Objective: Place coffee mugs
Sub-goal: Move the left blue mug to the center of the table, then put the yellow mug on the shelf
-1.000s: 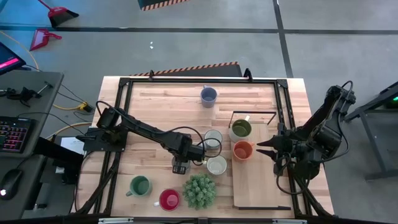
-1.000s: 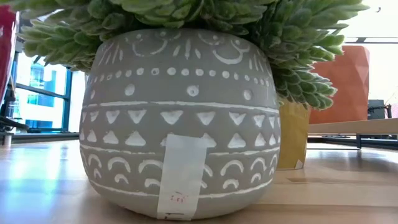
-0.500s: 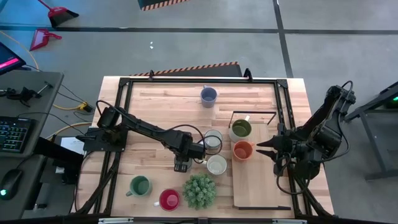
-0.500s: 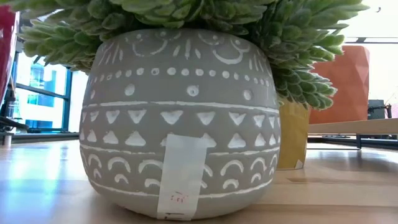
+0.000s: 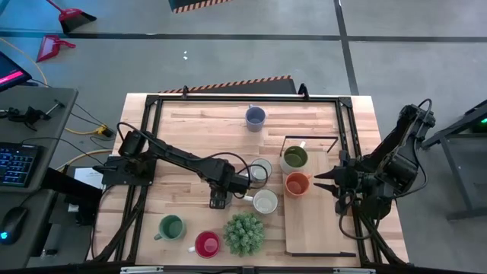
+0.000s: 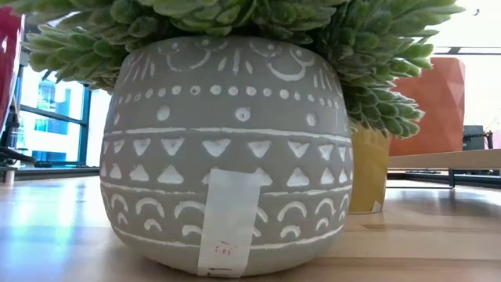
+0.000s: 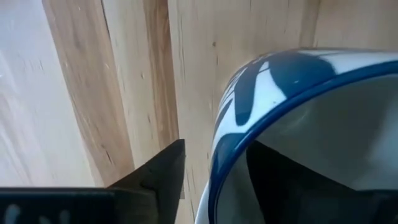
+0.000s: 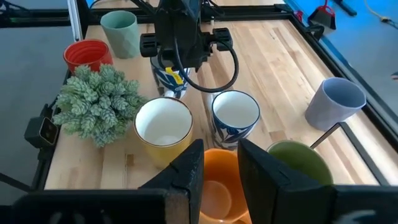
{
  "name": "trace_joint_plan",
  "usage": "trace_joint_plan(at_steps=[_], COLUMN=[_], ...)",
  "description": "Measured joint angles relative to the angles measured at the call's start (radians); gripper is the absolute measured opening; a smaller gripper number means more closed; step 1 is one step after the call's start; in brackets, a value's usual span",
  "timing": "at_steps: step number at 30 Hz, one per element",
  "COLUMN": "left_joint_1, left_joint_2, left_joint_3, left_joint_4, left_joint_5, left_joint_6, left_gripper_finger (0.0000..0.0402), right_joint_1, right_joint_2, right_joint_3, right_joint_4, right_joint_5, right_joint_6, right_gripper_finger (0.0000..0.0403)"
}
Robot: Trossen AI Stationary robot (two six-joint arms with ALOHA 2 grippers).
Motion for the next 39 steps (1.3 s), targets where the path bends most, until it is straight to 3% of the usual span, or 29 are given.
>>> trace_joint_plan(at_steps=[13,21,26,31,39], left_joint_1=[0.0,-0.003,-0.004,-0.004,-0.004], left_joint_2=[-0.108,-0.222,-0.26,-0.299,-0.468], left_joint_3=[0.044,0.053,0.053,0.053,0.052], left_joint_4=[-0.034,-0.067,-0.087,-0.194,-0.254], left_joint_5=[0.0,-0.011,-0.019,-0.056,-0.153], left_joint_6=[-0.079,-0.155,-0.17,-0.137,-0.095], left_gripper_finger=[0.0204,0.0203,0.0204,0.0202,0.0202], right_joint_1=[-0.039,-0.19,-0.284,-0.389,-0.46], right_joint_2=[0.0,0.045,0.102,0.175,0.382], right_joint_3=[0.0,0.0,0.0,0.001,0.218], right_joint_4=[-0.001,0.039,0.245,0.379,0.319], right_joint_5=[-0.004,-0.183,-0.319,-0.488,-0.631], right_joint_6=[0.004,-0.092,-0.311,-0.412,-0.58], right_gripper_finger=[0.0081,0.0097,0.0101,0.0101,0.0101])
